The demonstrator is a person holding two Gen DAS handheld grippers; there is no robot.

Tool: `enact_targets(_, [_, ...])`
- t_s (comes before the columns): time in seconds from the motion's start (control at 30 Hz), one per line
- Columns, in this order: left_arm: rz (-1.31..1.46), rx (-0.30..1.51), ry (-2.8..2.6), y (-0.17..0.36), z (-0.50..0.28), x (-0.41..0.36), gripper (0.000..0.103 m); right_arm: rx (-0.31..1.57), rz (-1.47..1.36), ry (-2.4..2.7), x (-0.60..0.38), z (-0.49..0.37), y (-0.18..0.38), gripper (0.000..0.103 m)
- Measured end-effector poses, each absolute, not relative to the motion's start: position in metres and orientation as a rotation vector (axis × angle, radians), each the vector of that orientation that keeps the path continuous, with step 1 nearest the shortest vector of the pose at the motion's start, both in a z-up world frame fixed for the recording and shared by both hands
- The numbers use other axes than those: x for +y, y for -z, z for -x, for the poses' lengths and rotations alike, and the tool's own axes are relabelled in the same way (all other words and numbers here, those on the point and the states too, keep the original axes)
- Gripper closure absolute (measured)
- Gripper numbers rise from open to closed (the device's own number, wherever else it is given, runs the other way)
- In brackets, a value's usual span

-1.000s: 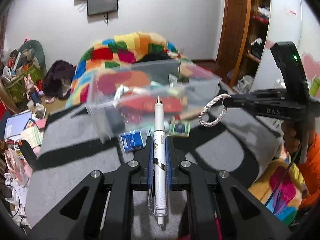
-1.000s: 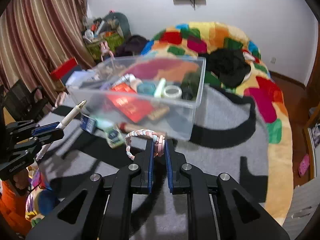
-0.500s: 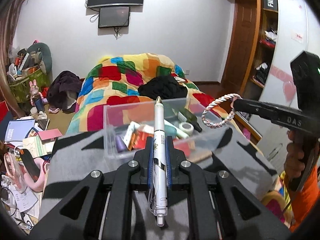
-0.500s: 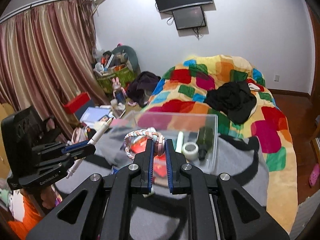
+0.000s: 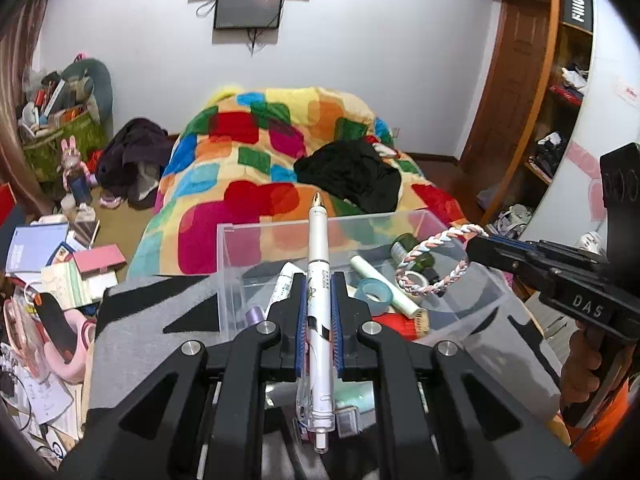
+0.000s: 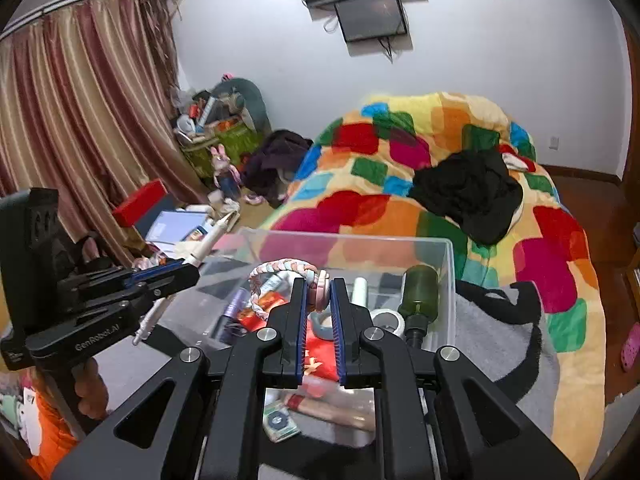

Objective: Organize objects
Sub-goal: 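Lower the pen into the clear box while the right drops the rope toy in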

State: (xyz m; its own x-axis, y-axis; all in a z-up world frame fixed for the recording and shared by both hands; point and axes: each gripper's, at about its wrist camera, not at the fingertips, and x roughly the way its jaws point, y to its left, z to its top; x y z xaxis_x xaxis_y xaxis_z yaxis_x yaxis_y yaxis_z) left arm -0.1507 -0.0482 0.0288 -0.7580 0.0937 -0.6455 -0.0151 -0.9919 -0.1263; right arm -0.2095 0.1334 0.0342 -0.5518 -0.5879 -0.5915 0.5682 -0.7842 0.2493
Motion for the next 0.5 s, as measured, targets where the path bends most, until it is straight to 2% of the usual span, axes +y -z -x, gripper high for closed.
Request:
enact_targets(0.27, [1.205,-0.239,-2.834,-0.001,0.173,-0.055,0.093,0.018,-1.030,2.267,0.120,0.235,0.000,0.093])
enact_targets(0.5, [1.228,-0.202,-2.810,0.004,0.175,-0.048,0.093,0.102,-1.057,2.279,0.113,0.237,0.012,0.093])
